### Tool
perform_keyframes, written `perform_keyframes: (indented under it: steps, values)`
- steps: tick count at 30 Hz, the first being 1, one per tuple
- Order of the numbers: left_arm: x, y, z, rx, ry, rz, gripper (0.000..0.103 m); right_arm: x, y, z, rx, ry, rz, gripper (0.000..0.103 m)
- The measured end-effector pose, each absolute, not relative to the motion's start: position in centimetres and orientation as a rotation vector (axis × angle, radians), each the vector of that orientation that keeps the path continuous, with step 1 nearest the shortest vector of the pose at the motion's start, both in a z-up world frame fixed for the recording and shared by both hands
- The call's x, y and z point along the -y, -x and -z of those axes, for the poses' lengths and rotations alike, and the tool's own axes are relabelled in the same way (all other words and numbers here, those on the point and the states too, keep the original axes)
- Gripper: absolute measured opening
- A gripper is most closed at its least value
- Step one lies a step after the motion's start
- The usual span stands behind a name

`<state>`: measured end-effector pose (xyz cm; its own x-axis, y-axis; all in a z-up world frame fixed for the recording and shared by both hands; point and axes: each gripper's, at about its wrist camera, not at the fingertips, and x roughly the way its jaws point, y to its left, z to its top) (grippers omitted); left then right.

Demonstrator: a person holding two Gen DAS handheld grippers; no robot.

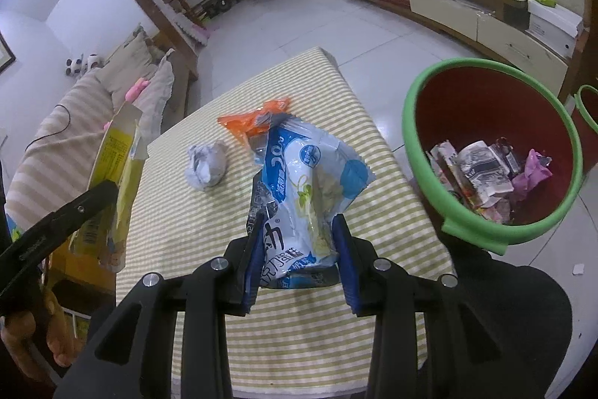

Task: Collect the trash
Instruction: 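Carry the yellow packet and blue-white bag over the bin with both tools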

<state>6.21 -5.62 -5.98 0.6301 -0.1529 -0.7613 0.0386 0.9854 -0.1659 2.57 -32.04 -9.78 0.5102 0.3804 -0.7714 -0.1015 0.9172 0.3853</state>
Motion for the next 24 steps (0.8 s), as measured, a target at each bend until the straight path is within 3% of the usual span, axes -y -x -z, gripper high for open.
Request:
perform_keyframes:
  steps: [24]
  values:
    - [15.1, -10.0, 7.8, -0.959, 0.107, 0.305, 0.034, 42.9, -2.6, 10.1, -0.935, -0.446, -0.087, 0.034]
